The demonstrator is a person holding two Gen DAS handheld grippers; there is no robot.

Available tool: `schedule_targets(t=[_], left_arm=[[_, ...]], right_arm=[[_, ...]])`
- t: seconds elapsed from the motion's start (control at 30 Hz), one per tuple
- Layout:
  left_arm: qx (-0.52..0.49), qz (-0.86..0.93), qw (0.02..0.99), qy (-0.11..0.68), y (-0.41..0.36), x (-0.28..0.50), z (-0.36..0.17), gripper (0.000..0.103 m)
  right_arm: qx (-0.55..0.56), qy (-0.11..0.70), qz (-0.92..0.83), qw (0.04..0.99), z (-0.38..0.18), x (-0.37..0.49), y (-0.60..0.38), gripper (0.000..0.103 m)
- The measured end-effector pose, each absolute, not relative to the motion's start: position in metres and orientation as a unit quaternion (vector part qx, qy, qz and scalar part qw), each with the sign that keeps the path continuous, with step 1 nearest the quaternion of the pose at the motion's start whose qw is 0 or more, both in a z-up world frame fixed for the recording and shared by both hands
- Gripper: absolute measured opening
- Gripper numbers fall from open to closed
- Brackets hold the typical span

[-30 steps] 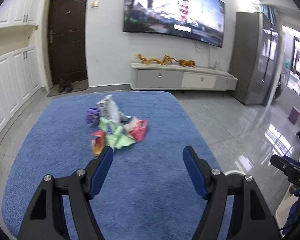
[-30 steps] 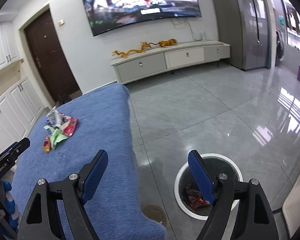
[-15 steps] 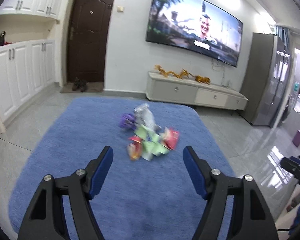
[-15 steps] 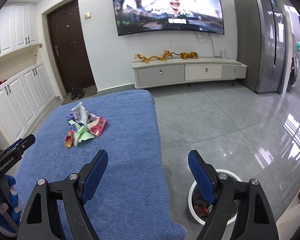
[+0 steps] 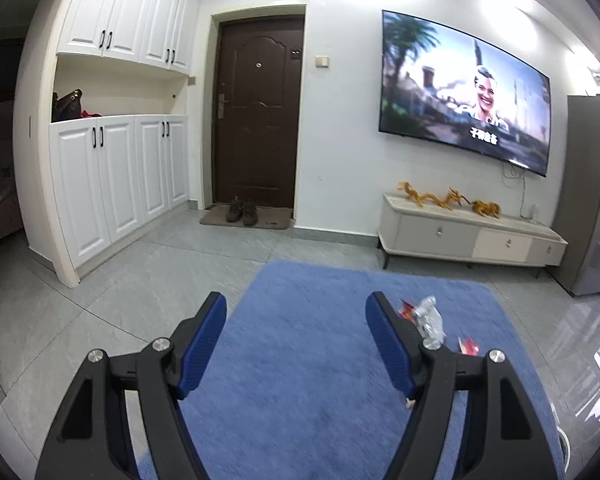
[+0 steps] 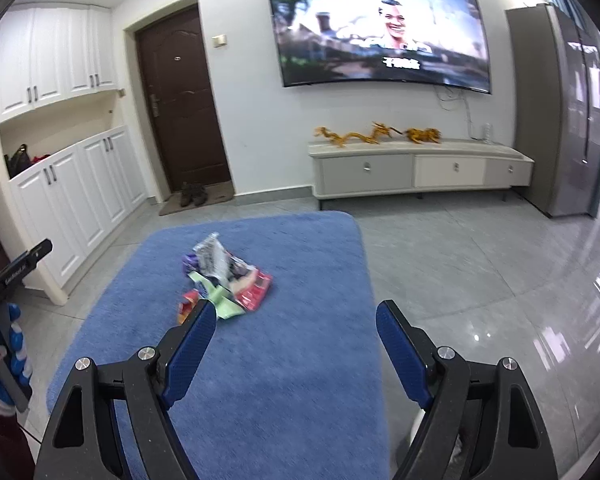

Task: Collect trash
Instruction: 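Return both open tools to the remaining wrappers on the rug, then grasp the green and orange wrappers with the left tool while the right grasps the pink wrapper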

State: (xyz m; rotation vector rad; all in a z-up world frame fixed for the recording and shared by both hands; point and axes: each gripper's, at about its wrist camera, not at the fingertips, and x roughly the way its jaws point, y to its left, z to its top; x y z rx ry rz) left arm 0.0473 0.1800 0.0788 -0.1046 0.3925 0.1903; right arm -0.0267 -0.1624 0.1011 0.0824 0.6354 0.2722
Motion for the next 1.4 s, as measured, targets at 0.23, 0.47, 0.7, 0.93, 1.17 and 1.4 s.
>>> schedule_targets(t=[0.23, 0.47, 0.7, 0.93, 1.17, 1.4], left_arm=[[-0.065, 0.026, 0.964, 0.255, 0.167, 0.085, 0.042, 0.070], [-0.067, -0.044, 0.941, 0.329, 0.129, 0.134, -0.017, 0.070], [-0.071, -0.110, 0.930, 0.343, 0.101, 0.172, -0.032, 0.070], [-0.068, -0.173, 0.911, 0.368, 0.072, 0.211, -0.045, 0.051], [-0.043, -0.195, 0.896, 0.397, 0.051, 0.230, -0.060, 0.027], [-0.059, -0.208, 0.888, 0.405, 0.050, 0.227, -0.066, 0.009]], right_arm=[[0.049, 0.333, 0.172, 0.926, 0.081, 0.014, -0.135, 0.081], [0.054, 0.377, 0.190, 0.905, 0.039, 0.065, -0.118, 0.077], [0.082, 0.421, 0.208, 0.879, -0.008, 0.118, -0.105, 0.068], [0.122, 0.455, 0.229, 0.852, -0.043, 0.161, -0.092, 0.066], [0.158, 0.477, 0.253, 0.827, -0.063, 0.185, -0.082, 0.055], [0.174, 0.470, 0.262, 0.825, -0.060, 0.182, -0.087, 0.043]])
